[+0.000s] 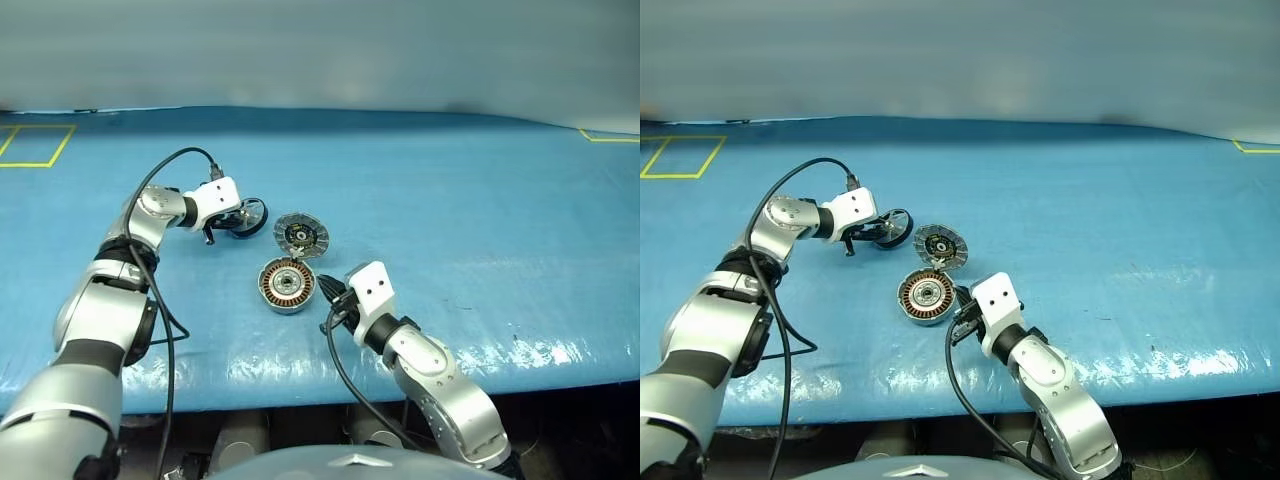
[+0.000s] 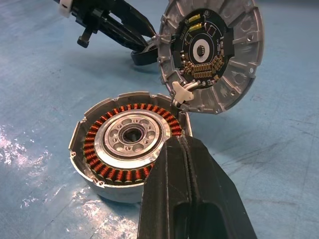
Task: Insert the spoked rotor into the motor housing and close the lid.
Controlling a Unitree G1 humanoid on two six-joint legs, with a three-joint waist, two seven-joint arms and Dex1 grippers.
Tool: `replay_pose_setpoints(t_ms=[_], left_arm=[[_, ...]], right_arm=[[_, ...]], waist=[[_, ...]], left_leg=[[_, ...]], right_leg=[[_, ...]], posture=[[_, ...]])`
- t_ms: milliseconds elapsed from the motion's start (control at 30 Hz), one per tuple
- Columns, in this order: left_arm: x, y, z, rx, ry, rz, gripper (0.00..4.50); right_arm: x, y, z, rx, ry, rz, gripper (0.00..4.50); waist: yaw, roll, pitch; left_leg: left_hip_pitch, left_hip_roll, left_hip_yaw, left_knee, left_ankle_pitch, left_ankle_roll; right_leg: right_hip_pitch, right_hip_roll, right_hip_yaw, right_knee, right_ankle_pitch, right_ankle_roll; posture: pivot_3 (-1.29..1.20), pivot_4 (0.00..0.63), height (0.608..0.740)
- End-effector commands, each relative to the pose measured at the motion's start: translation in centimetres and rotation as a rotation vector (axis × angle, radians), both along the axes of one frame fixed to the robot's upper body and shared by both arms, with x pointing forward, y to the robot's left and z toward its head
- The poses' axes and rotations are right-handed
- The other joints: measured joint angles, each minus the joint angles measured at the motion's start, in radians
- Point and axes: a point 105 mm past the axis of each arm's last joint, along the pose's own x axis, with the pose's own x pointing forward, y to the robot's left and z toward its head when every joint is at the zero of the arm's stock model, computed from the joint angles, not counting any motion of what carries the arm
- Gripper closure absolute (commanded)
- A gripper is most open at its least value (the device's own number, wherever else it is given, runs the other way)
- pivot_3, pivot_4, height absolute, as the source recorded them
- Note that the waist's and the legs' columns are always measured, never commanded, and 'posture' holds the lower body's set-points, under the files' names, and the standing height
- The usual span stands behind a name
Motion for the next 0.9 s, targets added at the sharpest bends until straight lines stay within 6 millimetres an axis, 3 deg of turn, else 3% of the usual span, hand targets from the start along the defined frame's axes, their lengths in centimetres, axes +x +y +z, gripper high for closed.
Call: replay_pose_setpoints(t_ms=[33, 500, 900], left_arm=[[-1.6, 0.6, -0.7, 0.002, 0.027, -0.045, 3.61], [-10.2, -0.4, -1.5, -0.020, 0.139, -0.127, 3.61], [-11.7, -0.3, -1.5, -0.079, 0.145, -0.030, 3.61]], right_arm=[[-0.1, 0.7, 1.1, 0.033, -0.033, 0.036, 4.50], [-0.2, 1.6, 0.8, 0.041, -0.019, 0.087, 4.50], [-0.1, 1.8, 0.6, 0.030, -0.016, 0.109, 4.50]], waist=[[0.001, 0.000, 0.000], [0.008, 0.001, -0.001], [0.009, 0.001, -0.001]], left_leg=[[0.000, 0.000, 0.000, 0.000, 0.000, 0.000], [0.005, 0.001, 0.000, 0.000, 0.000, -0.001], [0.005, 0.002, 0.001, 0.000, 0.000, -0.001]], right_leg=[[0.000, 0.000, 0.000, 0.001, 0.000, 0.000], [0.000, 0.000, 0.000, 0.008, -0.004, -0.002], [0.000, 0.000, 0.000, 0.008, -0.006, 0.000]], posture=[[0.00, 0.150, 0.740], [0.00, 0.150, 0.740], [0.00, 0.150, 0.740]])
